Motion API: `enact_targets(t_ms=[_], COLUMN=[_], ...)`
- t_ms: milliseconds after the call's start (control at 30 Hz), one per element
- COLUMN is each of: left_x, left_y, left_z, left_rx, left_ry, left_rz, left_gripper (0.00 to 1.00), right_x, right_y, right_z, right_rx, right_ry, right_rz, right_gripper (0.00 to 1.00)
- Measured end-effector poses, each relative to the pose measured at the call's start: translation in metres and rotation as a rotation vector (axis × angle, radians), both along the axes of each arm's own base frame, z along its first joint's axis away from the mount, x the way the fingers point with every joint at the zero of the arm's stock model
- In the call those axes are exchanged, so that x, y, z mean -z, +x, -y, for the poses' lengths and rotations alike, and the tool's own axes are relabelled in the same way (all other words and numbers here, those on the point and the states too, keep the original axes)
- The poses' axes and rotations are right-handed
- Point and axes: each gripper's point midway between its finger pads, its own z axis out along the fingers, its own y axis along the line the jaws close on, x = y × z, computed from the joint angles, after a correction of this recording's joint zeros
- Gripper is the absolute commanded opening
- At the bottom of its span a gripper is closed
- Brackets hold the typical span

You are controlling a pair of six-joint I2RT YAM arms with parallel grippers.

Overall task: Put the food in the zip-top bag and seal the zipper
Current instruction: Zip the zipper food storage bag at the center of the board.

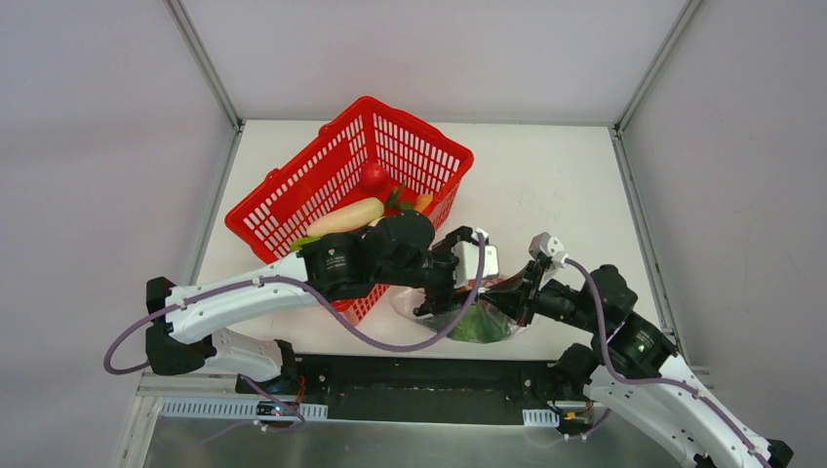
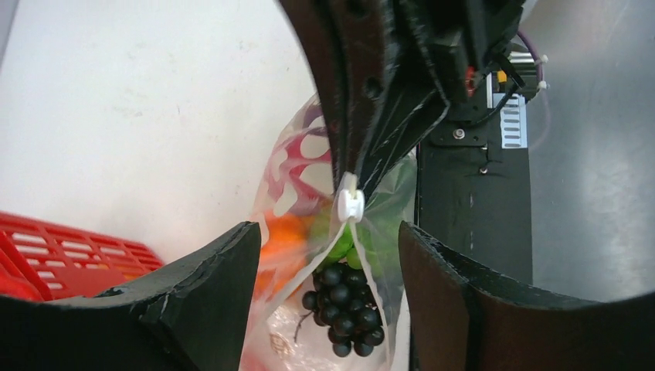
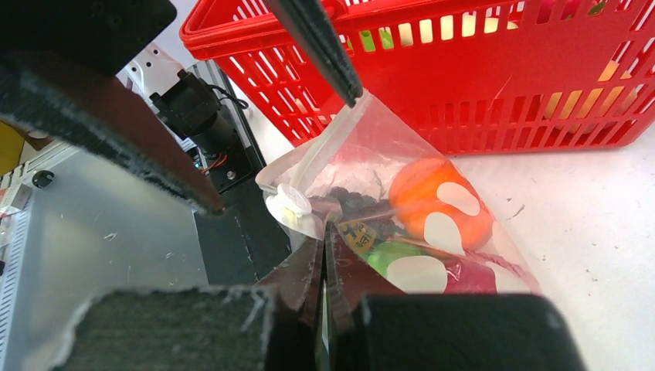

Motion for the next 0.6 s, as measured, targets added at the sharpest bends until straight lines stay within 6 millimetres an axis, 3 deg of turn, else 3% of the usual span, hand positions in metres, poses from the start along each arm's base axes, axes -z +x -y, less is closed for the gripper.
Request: enact_targets(t_ms=[133, 400, 600], left_x=[-0.002, 0.020, 0.025], left_y=[-0.010, -0.010, -0.006], left_z=[0.009, 0.015, 0.017], left_rx=[0.082, 0.123, 0.114], left_ry=[-0.007, 0.016, -0.007], left_rz=[0.099, 0.187, 0.216], left_gripper=[0.65, 0.39, 0.35], right_x=[0.001, 0.000, 0.000], right_y=[-0.001, 0.000, 0.001], right_z=[0.000, 0.002, 0.004], right_rx=[-0.004, 0.011, 0.019], right_ry=[-0.002, 0.000, -0.001], right_rz=[-0.007, -0.002, -0.002], right_gripper=[0.00, 0.00, 0.00])
